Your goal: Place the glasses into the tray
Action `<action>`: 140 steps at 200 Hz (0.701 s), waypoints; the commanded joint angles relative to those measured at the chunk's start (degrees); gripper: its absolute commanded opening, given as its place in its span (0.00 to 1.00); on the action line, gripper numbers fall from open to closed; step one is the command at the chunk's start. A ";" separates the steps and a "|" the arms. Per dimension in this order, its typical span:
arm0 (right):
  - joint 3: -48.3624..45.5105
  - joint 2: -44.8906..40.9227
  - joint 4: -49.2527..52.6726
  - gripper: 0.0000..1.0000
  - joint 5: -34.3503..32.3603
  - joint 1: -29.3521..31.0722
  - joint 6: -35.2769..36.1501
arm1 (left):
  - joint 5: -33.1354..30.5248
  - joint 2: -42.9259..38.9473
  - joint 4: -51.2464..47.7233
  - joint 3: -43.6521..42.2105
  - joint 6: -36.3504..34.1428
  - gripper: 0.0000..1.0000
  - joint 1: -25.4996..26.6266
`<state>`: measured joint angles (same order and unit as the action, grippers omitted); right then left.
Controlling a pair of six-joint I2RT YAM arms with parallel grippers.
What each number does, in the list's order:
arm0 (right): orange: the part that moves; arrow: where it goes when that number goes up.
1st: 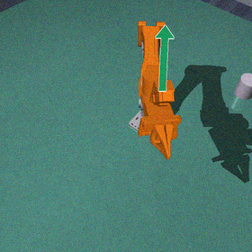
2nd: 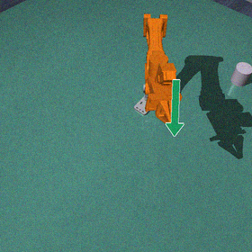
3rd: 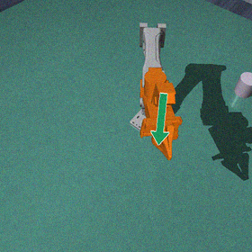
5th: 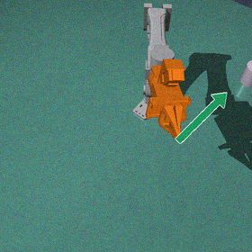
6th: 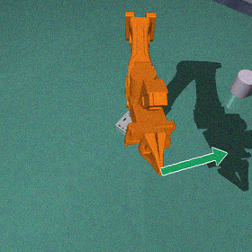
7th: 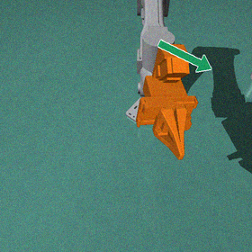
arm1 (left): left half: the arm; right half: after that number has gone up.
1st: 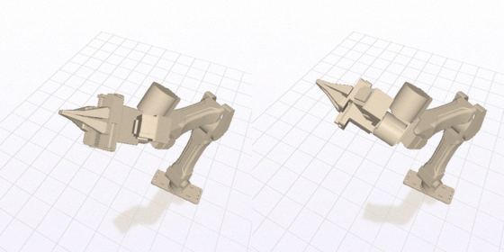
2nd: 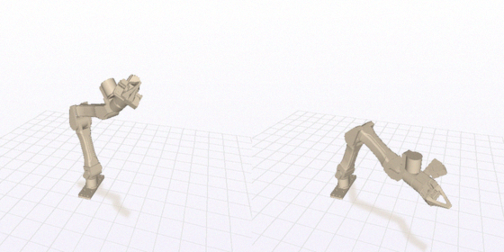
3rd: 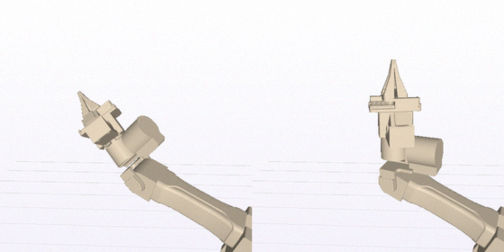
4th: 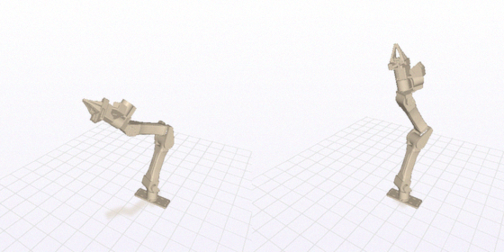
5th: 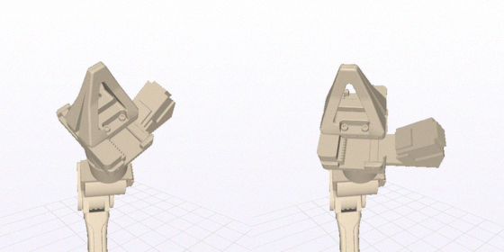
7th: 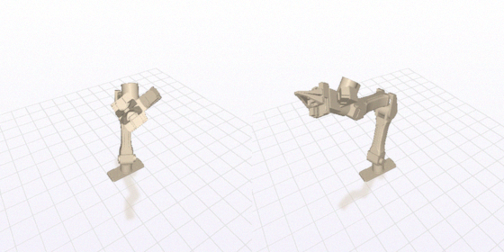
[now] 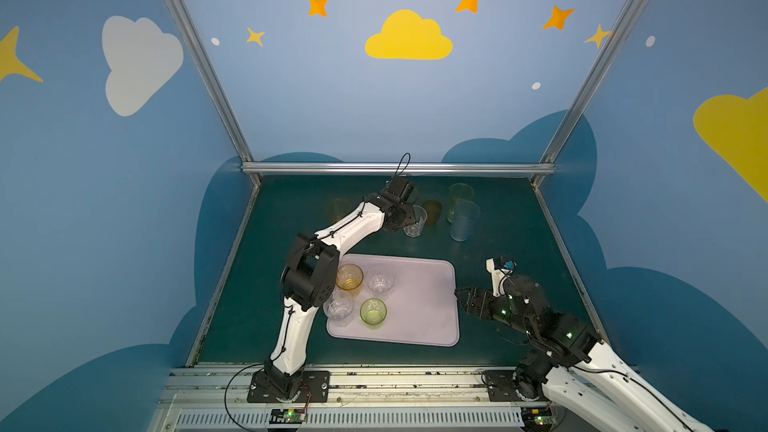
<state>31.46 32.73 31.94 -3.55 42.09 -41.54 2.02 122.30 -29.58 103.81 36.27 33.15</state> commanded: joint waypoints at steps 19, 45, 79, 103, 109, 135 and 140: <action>-0.53 -1.17 0.08 0.87 -0.97 -0.33 0.34 | -1.18 2.30 -1.75 1.61 -0.12 0.51 -0.23; -0.75 -1.53 0.31 0.87 -1.27 -0.26 0.36 | -1.84 2.94 -2.23 2.27 -0.34 0.49 -0.23; -0.97 -1.79 0.44 0.87 -1.59 -0.25 0.12 | -2.46 4.04 -2.85 3.13 -0.65 0.46 -0.19; -1.13 -1.87 0.56 0.87 -1.81 -0.28 0.06 | -2.77 4.78 -3.36 4.01 -0.99 0.44 -0.13; -1.09 -1.88 0.58 0.87 -1.89 -0.26 0.05 | -2.81 5.00 -3.53 4.31 -0.95 0.44 -0.18; -1.14 -1.97 0.60 0.87 -2.25 -0.32 0.05 | -3.24 5.79 -4.16 5.32 -1.34 0.42 -0.17; -1.14 -1.97 0.69 0.87 -2.25 -0.33 0.05 | -3.25 5.93 -4.32 5.49 -1.42 0.41 -0.18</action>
<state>30.83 31.40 31.99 -4.54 42.04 -41.56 0.23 126.48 -31.46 107.83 35.77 33.15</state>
